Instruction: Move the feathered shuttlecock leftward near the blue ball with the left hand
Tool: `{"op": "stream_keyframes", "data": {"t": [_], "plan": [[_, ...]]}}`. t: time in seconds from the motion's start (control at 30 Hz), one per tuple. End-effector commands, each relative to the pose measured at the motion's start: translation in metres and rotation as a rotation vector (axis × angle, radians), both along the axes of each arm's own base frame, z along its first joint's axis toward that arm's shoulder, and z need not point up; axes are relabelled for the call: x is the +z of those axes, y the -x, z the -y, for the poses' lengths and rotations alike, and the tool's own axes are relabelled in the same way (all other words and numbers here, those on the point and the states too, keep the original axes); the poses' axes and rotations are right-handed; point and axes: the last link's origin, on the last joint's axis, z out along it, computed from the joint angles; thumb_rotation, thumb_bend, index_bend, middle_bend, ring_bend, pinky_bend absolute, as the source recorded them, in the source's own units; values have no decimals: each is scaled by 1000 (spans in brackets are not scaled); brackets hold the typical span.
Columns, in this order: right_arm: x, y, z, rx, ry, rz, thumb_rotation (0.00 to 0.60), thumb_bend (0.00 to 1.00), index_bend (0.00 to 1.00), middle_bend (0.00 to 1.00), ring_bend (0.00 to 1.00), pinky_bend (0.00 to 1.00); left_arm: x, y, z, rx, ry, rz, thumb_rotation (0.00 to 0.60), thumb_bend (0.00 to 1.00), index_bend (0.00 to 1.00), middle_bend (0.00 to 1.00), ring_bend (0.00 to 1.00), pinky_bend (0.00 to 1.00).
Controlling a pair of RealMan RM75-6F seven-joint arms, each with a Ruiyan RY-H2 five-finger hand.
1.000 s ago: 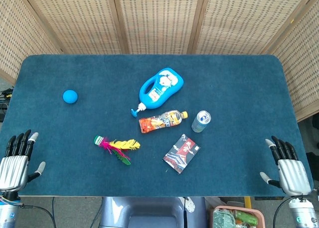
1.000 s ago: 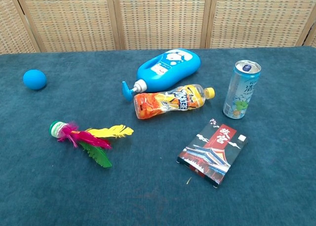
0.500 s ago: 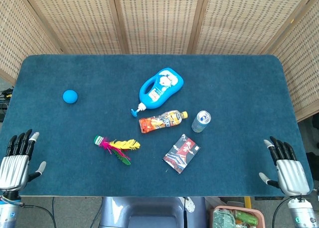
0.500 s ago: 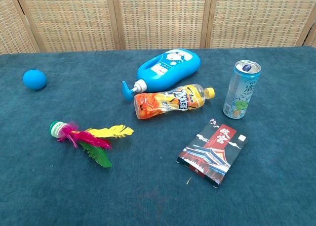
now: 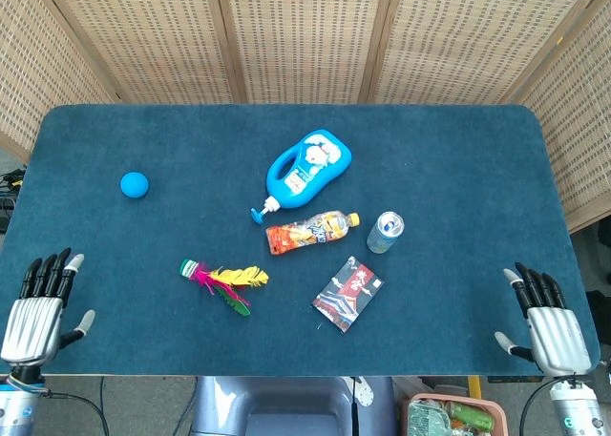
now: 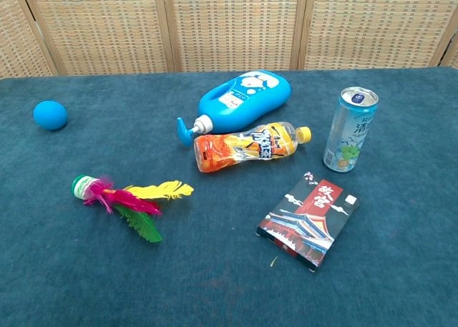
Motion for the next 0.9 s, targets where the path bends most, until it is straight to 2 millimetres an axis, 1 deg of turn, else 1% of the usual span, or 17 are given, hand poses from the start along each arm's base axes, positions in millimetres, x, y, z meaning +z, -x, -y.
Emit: {"op": "stream_keyframes", "data": {"t": [0.03,0.17,0.23,0.27,0.33,0.5,0.67,0.8,0.9], "plan": [[0,1,0,-4,2,3,600,169,49,0,0,0,-3,-7,-2,-45,29,14,600,294,79,0,0,0],[1,0,0,-4,3,2,600,169,49,0,0,0,-9,-20,-9,-114,87,40,600,294,154,0,0,0],[1,0,0,-3,4,1,600,169,49,0,0,0,-13,-28,-16,-150,131,39,600,294,207,0,0,0],[1,0,0,-4,4,0,600,169,49,0,0,0,-17,-35,-23,-176,159,40,600,294,221,0,0,0],[0,1,0,-8,4,0,600,169,49,0,0,0,-21,-43,-32,-195,190,38,600,294,231,0,0,0],[1,2,1,-13,4,0,600,169,49,0,0,0,-33,-59,-48,-234,266,13,600,294,256,0,0,0],[0,3,1,-17,3,0,600,169,49,0,0,0,-47,-74,-65,-259,294,-9,600,294,289,0,0,0],[0,4,2,-21,3,1,600,169,49,0,0,0,-60,-83,-74,-270,317,-20,600,292,341,0,0,0],[0,5,2,-24,3,2,600,169,49,0,0,0,-67,-90,-77,-282,331,-28,600,282,380,0,0,0]]}}
